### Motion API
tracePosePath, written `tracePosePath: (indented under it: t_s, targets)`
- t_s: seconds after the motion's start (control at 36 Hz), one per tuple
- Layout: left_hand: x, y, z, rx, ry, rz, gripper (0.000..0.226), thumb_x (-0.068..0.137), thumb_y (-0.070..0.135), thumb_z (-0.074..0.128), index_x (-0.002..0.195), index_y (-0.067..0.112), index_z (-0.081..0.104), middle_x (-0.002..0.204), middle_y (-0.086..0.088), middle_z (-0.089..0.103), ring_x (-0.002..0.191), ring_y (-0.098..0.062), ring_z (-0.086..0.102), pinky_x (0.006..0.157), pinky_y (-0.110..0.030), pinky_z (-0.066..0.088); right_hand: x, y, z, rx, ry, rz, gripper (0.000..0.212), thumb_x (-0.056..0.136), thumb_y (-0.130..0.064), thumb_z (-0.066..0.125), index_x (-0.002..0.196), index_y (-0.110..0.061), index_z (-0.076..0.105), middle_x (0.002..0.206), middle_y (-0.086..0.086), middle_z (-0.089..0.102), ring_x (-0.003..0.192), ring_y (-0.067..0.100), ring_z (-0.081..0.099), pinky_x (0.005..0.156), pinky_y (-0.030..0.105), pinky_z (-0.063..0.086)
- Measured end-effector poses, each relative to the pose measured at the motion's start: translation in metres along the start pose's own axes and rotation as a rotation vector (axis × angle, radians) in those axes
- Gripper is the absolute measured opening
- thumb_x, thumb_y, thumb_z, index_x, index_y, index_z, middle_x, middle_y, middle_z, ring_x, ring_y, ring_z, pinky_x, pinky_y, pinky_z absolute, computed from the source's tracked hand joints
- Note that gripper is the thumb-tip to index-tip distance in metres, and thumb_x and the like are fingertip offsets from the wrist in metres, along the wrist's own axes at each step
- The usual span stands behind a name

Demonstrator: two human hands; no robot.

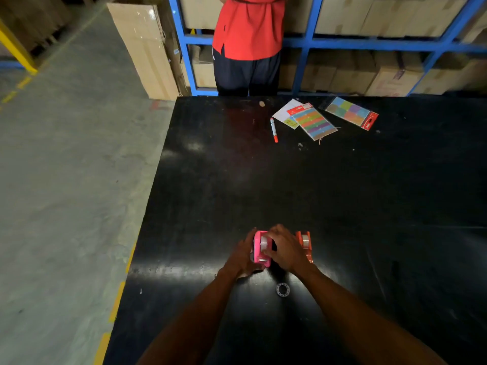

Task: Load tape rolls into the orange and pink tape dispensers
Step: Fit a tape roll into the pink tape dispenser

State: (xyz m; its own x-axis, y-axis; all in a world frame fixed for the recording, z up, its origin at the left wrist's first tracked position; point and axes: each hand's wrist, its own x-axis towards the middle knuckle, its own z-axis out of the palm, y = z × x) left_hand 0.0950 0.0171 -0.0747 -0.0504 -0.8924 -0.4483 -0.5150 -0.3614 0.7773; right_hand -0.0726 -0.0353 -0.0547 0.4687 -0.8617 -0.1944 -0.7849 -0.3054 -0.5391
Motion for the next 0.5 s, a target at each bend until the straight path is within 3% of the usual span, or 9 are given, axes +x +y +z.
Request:
tracePosePath:
  t_s: [0.06, 0.17, 0.25, 0.31, 0.39, 0.44, 0.5]
  targets:
    - [0.003, 0.002, 0.000, -0.004, -0.006, 0.027, 0.123, 0.055, 0.029, 0.091, 0.152, 0.026, 0.016, 0.147, -0.003, 0.046, 0.130, -0.020, 0.050, 0.100, -0.038, 0.052, 0.002, 0.002, 0.001, -0.024, -0.012, 0.009, 0.032, 0.081, -0.041, 0.067, 0.108, -0.024, 0.062, 0.105, -0.002, 0.049, 0.094, 0.014, 0.051, 0.089, 0.032, 0.047]
    - [0.010, -0.004, 0.001, -0.001, -0.007, 0.054, 0.116, 0.052, 0.037, 0.091, 0.147, 0.035, 0.025, 0.141, 0.001, 0.053, 0.126, -0.017, 0.055, 0.100, -0.036, 0.053, 0.005, 0.006, 0.003, -0.024, -0.034, 0.028, 0.032, 0.081, -0.045, 0.064, 0.107, -0.026, 0.063, 0.102, -0.005, 0.044, 0.090, 0.012, 0.050, 0.086, 0.031, 0.048]
    - [0.013, -0.005, -0.001, 0.011, -0.012, 0.071, 0.105, 0.053, 0.028, 0.093, 0.140, 0.038, 0.035, 0.134, 0.004, 0.055, 0.118, -0.013, 0.059, 0.086, -0.015, 0.053, 0.008, 0.005, 0.001, -0.024, -0.050, 0.018, 0.035, 0.082, -0.042, 0.067, 0.113, -0.025, 0.064, 0.104, -0.003, 0.046, 0.091, 0.013, 0.051, 0.086, 0.032, 0.048]
    - [0.014, -0.004, -0.002, 0.010, -0.024, 0.088, 0.098, 0.055, 0.024, 0.092, 0.136, 0.038, 0.039, 0.128, 0.007, 0.057, 0.111, -0.010, 0.059, 0.082, -0.008, 0.048, 0.010, 0.003, 0.001, -0.035, -0.049, 0.015, 0.035, 0.083, -0.037, 0.070, 0.115, -0.023, 0.064, 0.105, -0.001, 0.048, 0.092, 0.014, 0.052, 0.088, 0.032, 0.048]
    - [0.013, -0.002, -0.001, 0.015, -0.012, 0.070, 0.092, 0.053, 0.028, 0.092, 0.129, 0.042, 0.042, 0.127, 0.008, 0.057, 0.111, -0.010, 0.060, 0.089, -0.020, 0.053, 0.011, 0.002, 0.002, -0.095, -0.054, 0.026, 0.034, 0.084, -0.032, 0.070, 0.116, -0.020, 0.064, 0.108, 0.002, 0.052, 0.096, 0.018, 0.054, 0.091, 0.034, 0.047]
    - [0.012, -0.003, 0.000, 0.013, 0.004, 0.049, 0.098, 0.049, 0.038, 0.091, 0.132, 0.047, 0.038, 0.129, 0.008, 0.056, 0.113, -0.013, 0.061, 0.093, -0.037, 0.056, 0.013, 0.000, 0.001, -0.138, -0.070, 0.022, 0.035, 0.086, -0.031, 0.069, 0.118, -0.018, 0.064, 0.109, 0.003, 0.053, 0.099, 0.020, 0.054, 0.091, 0.035, 0.046]
    - [0.014, -0.006, 0.002, 0.007, 0.007, 0.027, 0.104, 0.047, 0.043, 0.091, 0.135, 0.049, 0.035, 0.130, 0.007, 0.056, 0.114, -0.015, 0.061, 0.092, -0.044, 0.057, 0.015, -0.002, 0.001, -0.175, -0.081, 0.018, 0.036, 0.087, -0.032, 0.069, 0.119, -0.017, 0.064, 0.110, 0.004, 0.054, 0.101, 0.021, 0.053, 0.091, 0.034, 0.045]
